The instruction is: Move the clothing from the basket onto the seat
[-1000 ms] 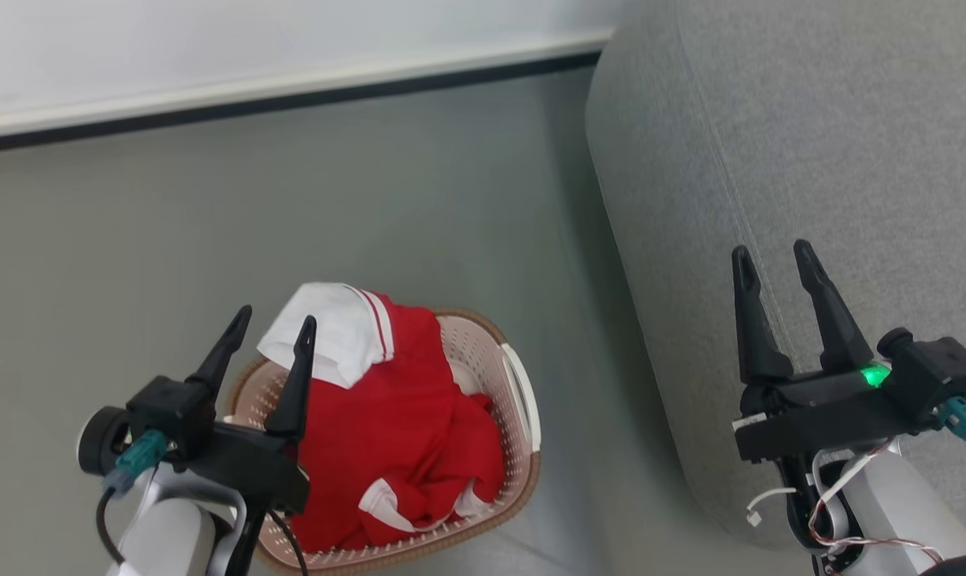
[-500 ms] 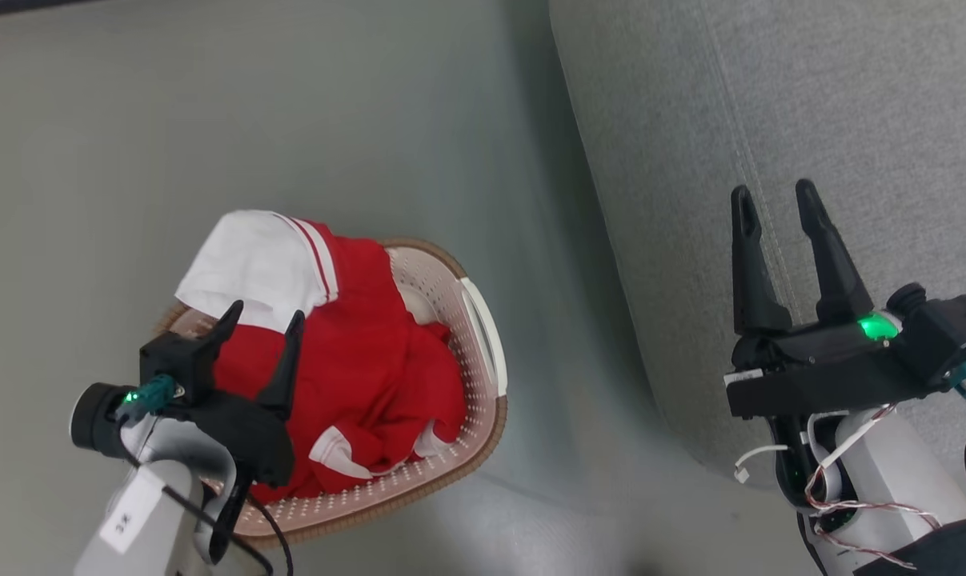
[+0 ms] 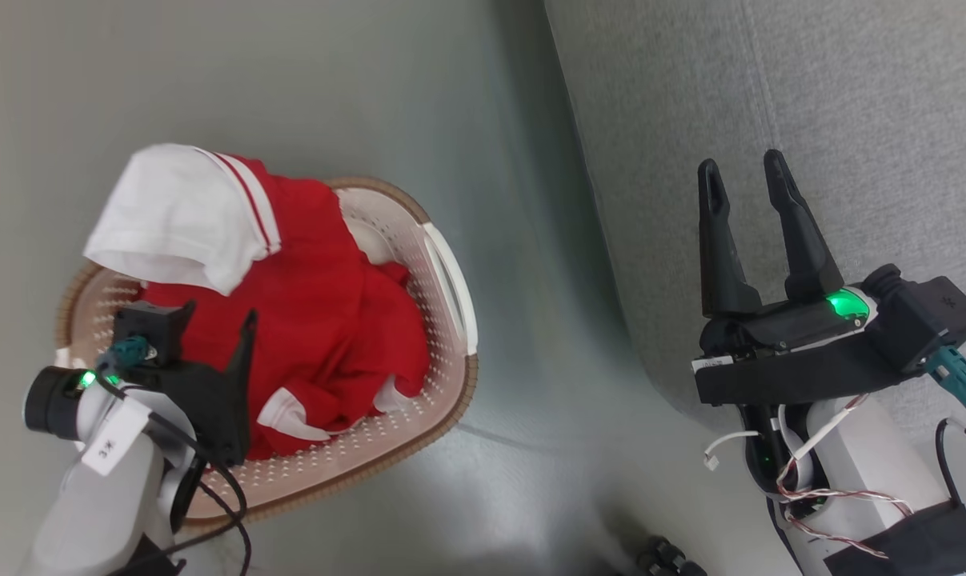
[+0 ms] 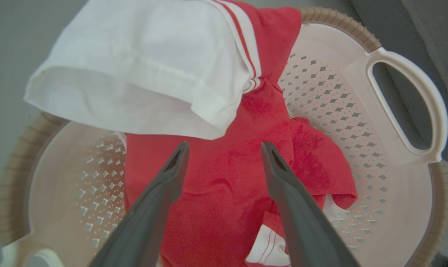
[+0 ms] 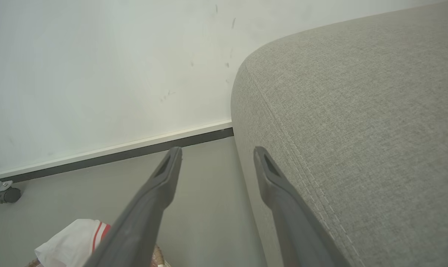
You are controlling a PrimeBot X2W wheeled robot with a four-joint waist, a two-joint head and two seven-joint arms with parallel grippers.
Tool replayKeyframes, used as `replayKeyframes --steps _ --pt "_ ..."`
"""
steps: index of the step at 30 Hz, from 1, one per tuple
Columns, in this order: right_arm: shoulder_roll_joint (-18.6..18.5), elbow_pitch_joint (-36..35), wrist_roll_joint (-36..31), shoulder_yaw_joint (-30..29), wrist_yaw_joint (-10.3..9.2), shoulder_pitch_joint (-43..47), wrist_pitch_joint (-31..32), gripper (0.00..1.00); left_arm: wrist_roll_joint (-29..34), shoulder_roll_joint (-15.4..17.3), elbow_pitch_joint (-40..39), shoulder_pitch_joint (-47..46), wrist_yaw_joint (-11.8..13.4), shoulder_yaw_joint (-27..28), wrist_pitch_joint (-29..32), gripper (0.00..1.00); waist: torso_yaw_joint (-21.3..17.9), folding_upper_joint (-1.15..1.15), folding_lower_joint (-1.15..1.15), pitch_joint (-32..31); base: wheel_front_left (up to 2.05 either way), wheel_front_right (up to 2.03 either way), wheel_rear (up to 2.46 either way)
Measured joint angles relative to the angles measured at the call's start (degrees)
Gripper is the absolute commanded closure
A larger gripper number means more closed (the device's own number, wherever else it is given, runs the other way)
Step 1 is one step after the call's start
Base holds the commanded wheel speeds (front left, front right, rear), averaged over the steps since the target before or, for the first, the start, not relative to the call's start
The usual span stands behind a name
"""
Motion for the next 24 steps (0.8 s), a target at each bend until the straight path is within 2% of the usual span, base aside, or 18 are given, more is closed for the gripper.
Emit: replayKeyframes --steps 8,15,24 --pt "1.83 0.48 -0.36 0.27 0.51 -0.77 0.00 0.00 0.37 0.62 3.61 -4.29 0.12 0.52 -0.12 0.00 -1.97 0.00 0.00 4.16 0.00 0.00 0.00" --pt "2.56 1.08 -0.84 0.34 1.02 -0.91 0.00 0.00 1.33 1.46 6.21 -7.28 1.60 1.11 -1.08 0.00 -3.21 -0.01 0.00 6.45 0.00 0.00 0.00" --pt "3.24 1.00 -1.85 0.89 1.49 -2.13 -0.09 0.00 2.07 2.01 11.40 -9.73 2.13 0.98 0.58 0.00 -4.59 -0.01 -0.01 8.87 0.00 0.00 0.00"
